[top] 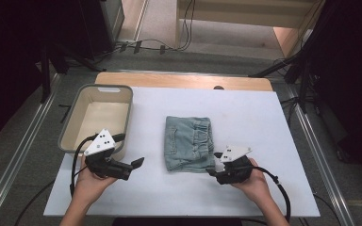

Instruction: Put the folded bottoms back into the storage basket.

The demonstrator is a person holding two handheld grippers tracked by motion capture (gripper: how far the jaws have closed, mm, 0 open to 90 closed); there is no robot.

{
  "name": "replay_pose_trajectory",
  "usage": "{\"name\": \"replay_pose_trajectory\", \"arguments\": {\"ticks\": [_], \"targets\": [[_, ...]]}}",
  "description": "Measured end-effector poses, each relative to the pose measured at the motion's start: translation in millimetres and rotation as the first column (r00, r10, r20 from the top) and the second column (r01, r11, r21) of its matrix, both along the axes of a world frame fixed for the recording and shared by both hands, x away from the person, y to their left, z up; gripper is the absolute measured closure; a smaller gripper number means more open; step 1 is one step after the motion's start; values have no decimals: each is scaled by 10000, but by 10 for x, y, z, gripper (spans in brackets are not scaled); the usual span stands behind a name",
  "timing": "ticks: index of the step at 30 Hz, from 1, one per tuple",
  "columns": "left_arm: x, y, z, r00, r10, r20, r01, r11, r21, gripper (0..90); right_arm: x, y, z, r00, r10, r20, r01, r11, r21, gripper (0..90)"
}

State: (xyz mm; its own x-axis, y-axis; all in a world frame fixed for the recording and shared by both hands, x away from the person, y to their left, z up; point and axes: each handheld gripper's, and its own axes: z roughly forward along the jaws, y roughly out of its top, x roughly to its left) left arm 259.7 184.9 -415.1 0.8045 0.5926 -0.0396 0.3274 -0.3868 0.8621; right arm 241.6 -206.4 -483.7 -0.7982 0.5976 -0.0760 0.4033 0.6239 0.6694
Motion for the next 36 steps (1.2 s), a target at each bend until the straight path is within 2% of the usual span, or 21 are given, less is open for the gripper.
{"name": "replay_pose_trajectory", "arguments": {"ticks": [6, 11, 14, 15, 19, 24, 33, 36], "targets": [[2, -5, -6, 10000, -10, -30, 10, 10000, 14, 0, 29, 18, -48, 9999, 98, -128, -100, 9998, -144, 402], [4, -13, -17, 10000, -28, -90, 29, 10000, 64, 0, 48, 59, -102, 9998, 160, -74, -164, 9985, -523, 444], [9, -16, -27, 9999, -30, -115, 31, 9999, 96, 0, 59, 86, -143, 9996, 171, -220, -186, 9975, -677, 469], [11, -17, -32, 9999, -38, -163, 39, 9999, 104, 0, 63, 105, -164, 9997, 197, -154, -210, 9962, -850, 495], [13, -23, -40, 9998, -29, -179, 31, 9999, 107, 0, 75, 118, -188, 9996, 234, -152, -249, 9943, -1037, 563], [12, -37, -49, 9998, -46, -205, 49, 9999, 106, 0, 60, 141, -199, 9993, 363, 88, -346, 9882, -1490, 600], [6, -85, -65, 9996, -162, -249, 167, 9997, 189, 0, 51, 157, -195, 9998, 208, 16, -203, 9872, -1582, 619], [8, -110, -75, 9995, -187, -254, 191, 9997, 182, 0, 45, 153, -196, 9997, 202, 130, -178, 9866, -1624, 680]]}}
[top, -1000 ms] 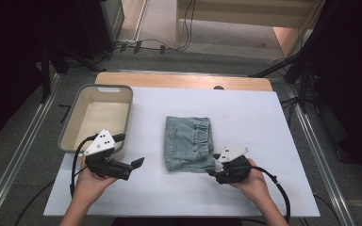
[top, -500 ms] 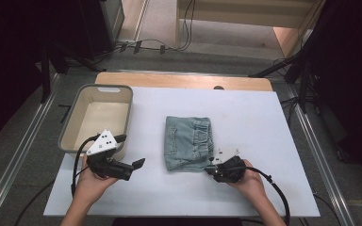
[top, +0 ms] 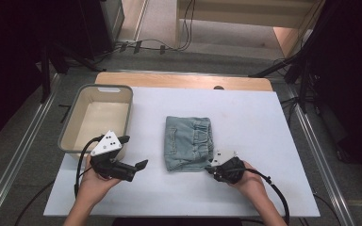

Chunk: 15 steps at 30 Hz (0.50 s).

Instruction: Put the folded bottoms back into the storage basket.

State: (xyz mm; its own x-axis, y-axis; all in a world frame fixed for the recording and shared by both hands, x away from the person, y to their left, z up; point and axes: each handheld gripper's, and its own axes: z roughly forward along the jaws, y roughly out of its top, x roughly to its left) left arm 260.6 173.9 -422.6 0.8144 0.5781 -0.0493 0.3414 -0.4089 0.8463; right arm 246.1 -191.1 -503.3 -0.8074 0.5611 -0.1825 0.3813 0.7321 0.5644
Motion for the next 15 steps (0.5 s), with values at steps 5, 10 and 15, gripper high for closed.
{"name": "replay_pose_trajectory", "arguments": {"ticks": [5, 10, 15], "targets": [[15, -68, -5, 9999, -123, -12, 123, 9999, 24, 0, 5, -11, -6, 9999, 22, 122, -23, 10000, 38, 701], [45, -191, -9, 9995, -308, -24, 308, 9994, 125, 0, 16, -18, -4, 10000, -69, 25, 68, 9999, 133, 699], [91, -305, -4, 9991, -407, -81, 408, 9991, 130, 0, 22, -29, -3, 10000, -60, 11, 60, 9997, 216, 725]]}}
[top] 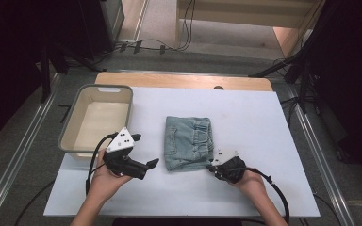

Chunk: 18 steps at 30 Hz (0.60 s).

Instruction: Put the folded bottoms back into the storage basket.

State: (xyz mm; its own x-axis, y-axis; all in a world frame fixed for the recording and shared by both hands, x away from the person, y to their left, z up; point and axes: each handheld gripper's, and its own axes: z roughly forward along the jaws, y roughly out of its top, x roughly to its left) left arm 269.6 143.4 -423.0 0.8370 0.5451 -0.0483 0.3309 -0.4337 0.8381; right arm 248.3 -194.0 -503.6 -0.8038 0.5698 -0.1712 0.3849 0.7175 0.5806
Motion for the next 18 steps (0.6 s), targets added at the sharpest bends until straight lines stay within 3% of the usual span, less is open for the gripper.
{"name": "replay_pose_trajectory", "arguments": {"ticks": [8, 18], "targets": [[68, -129, 5, 9999, 29, -105, -29, 10000, -51, 0, 8, -16, -3, 9999, 155, -69, -154, 9998, 96, 731], [295, -273, 47, 9979, 375, -523, -371, 9993, 78, 0, 8, -12, -6, 9997, 184, -152, -182, 9997, 151, 730]]}}
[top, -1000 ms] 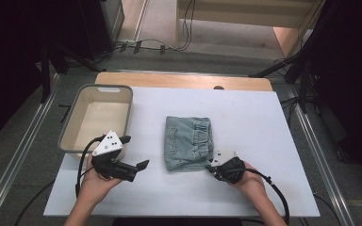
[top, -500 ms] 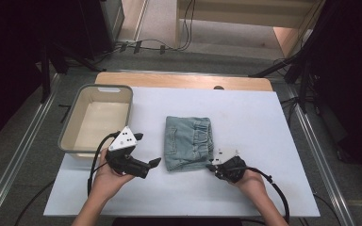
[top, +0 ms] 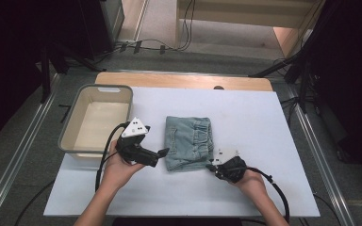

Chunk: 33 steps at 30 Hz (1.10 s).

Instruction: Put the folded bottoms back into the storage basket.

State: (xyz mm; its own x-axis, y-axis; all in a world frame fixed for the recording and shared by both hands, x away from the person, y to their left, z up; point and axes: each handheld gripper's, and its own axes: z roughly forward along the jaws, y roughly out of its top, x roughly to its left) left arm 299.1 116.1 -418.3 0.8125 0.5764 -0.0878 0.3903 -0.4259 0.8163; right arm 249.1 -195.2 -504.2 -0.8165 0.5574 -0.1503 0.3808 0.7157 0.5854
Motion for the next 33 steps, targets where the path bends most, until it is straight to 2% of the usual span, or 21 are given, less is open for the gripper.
{"name": "replay_pose_trajectory", "arguments": {"ticks": [3, 4, 8, 13, 17, 26, 33], "targets": [[66, -33, -1, 9998, 91, -156, -91, 10000, 1, 0, -1, -3, 2, 9999, -71, 153, 72, 10000, -46, 730], [86, -46, 0, 9998, 113, -172, -113, 9999, 18, 0, 3, -2, -1, 10000, 20, -7, -20, 10000, 22, 730], [155, -105, 12, 9995, 191, -250, -188, 9998, 104, 0, -2, -3, 3, 10000, -78, 14, 78, 10000, -3, 730], [252, -174, 20, 9986, 308, -440, -308, 9995, 17, 0, -4, -2, 1, 10000, -81, 23, 81, 10000, 8, 730], [330, -228, 4, 9978, 389, -545, -381, 9992, 145, 0, -3, -4, 2, 10000, -72, 15, 72, 10000, 8, 730], [493, -301, -47, 9944, 631, -848, -623, 9980, 122, 0, 5, -13, 4, 10000, -35, -13, 35, 10000, 9, 728], [648, -376, -58, 9898, 919, -1085, -873, 9951, 468, 0, 11, -13, 3, 10000, 28, -44, -28, 10000, 26, 727]]}}
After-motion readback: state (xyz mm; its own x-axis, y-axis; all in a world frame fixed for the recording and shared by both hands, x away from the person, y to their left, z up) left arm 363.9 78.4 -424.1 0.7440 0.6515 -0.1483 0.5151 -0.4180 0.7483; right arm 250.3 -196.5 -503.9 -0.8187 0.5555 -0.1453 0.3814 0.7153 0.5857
